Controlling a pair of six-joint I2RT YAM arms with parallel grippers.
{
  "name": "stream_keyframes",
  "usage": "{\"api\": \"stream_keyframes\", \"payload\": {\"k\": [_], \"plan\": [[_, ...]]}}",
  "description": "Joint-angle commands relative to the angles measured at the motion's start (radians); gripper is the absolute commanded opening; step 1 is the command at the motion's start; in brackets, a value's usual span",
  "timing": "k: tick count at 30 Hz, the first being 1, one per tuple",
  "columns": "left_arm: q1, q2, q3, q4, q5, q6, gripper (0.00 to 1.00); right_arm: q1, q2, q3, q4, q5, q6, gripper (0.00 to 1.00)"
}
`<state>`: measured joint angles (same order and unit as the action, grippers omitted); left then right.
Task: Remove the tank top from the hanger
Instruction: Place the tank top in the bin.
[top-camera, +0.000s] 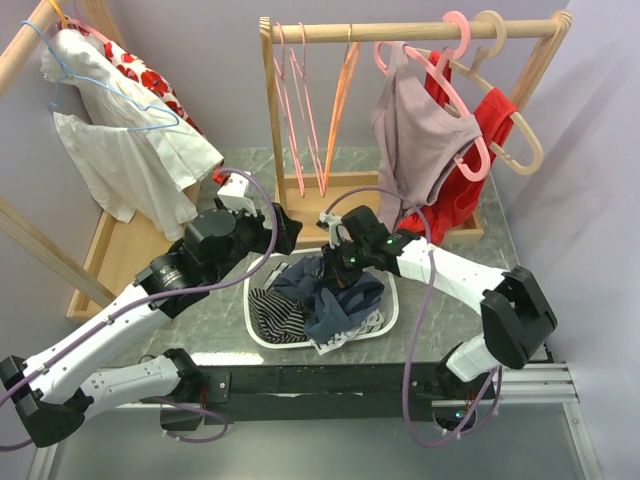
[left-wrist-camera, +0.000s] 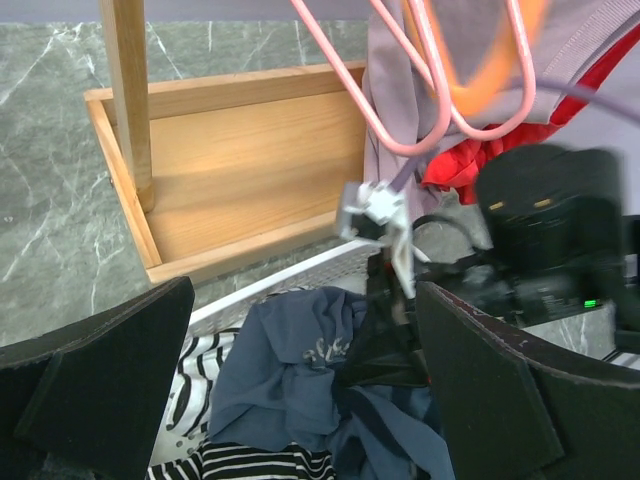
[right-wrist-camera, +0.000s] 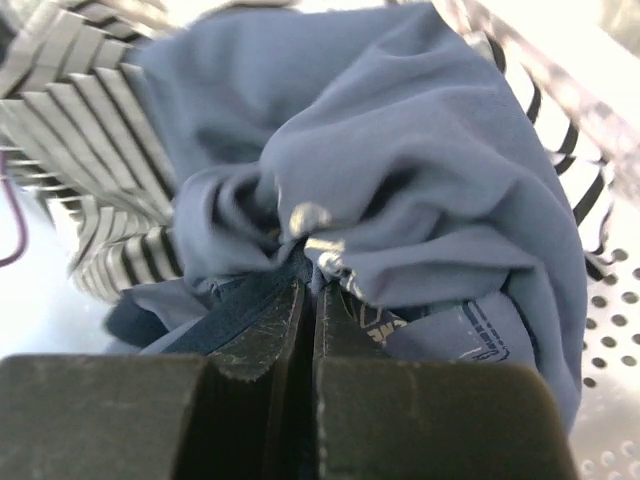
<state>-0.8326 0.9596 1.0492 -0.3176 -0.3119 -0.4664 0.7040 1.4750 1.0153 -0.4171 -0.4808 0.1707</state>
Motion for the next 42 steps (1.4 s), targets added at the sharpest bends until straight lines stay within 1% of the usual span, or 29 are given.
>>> {"api": "stream_keyframes", "payload": {"k": [1, 5, 9, 10, 12, 14, 15, 17, 18, 19, 21, 23, 25, 27, 29, 32, 33, 38, 41, 42], "plan": [[0.004, -0.004, 0.006, 0.04, -0.001, 0.009, 0.99, 0.023, 0.07, -0.057, 0.041, 0.028, 0.027, 0.0], [0.006, 0.004, 0.003, 0.045, 0.01, 0.012, 0.99, 0.061, 0.149, -0.06, 0.093, -0.021, 0.047, 0.0], [0.004, 0.001, 0.008, 0.037, 0.008, 0.011, 0.99, 0.106, 0.163, -0.018, 0.097, 0.019, 0.067, 0.0], [0.004, -0.007, 0.009, 0.035, 0.004, 0.011, 1.0, 0.107, 0.151, -0.011, 0.086, 0.034, 0.07, 0.03], [0.004, -0.021, 0.009, 0.034, -0.003, 0.008, 0.99, 0.109, 0.121, -0.006, 0.061, 0.103, 0.078, 0.23], [0.004, -0.042, 0.005, 0.035, -0.016, 0.008, 0.99, 0.104, 0.052, -0.009, 0.04, 0.158, 0.082, 0.44], [0.006, -0.047, 0.003, 0.034, -0.021, 0.008, 0.99, 0.103, 0.026, -0.011, 0.019, 0.219, 0.095, 0.48], [0.006, -0.062, 0.003, 0.035, -0.03, 0.009, 0.99, 0.098, -0.053, -0.012, -0.003, 0.27, 0.104, 0.62], [0.006, -0.065, 0.005, 0.035, -0.035, 0.009, 0.99, 0.095, -0.08, -0.009, -0.023, 0.319, 0.118, 0.65], [0.004, -0.065, 0.005, 0.034, -0.038, 0.011, 1.0, 0.091, -0.134, -0.007, -0.028, 0.341, 0.124, 0.66], [0.004, -0.067, 0.008, 0.032, -0.046, 0.012, 0.99, 0.074, -0.188, -0.001, -0.041, 0.392, 0.141, 0.67], [0.004, -0.07, 0.003, 0.04, -0.043, 0.012, 0.99, 0.058, -0.26, 0.003, -0.046, 0.413, 0.15, 0.71], [0.006, -0.068, -0.002, 0.048, -0.038, 0.015, 0.99, 0.023, -0.304, 0.006, -0.046, 0.401, 0.151, 0.72], [0.006, -0.064, -0.005, 0.051, -0.033, 0.015, 1.0, -0.006, -0.309, 0.028, -0.081, 0.406, 0.144, 0.72], [0.004, -0.053, -0.003, 0.054, -0.024, 0.017, 0.99, -0.02, -0.312, 0.043, -0.104, 0.452, 0.147, 0.72], [0.004, -0.041, -0.003, 0.054, -0.006, 0.029, 0.99, -0.061, -0.323, 0.036, -0.126, 0.479, 0.17, 0.72], [0.006, -0.033, -0.005, 0.055, 0.008, 0.032, 0.99, -0.072, -0.34, 0.028, -0.123, 0.505, 0.174, 0.72], [0.004, -0.013, -0.011, 0.074, 0.106, 0.08, 0.99, -0.164, -0.418, -0.01, -0.109, 0.528, 0.219, 0.72], [0.004, 0.007, -0.018, 0.092, 0.169, 0.094, 0.99, -0.19, -0.41, -0.011, -0.152, 0.582, 0.22, 0.72], [0.004, 0.019, -0.015, 0.092, 0.178, 0.097, 0.99, -0.193, -0.395, -0.015, -0.17, 0.629, 0.225, 0.72]]}}
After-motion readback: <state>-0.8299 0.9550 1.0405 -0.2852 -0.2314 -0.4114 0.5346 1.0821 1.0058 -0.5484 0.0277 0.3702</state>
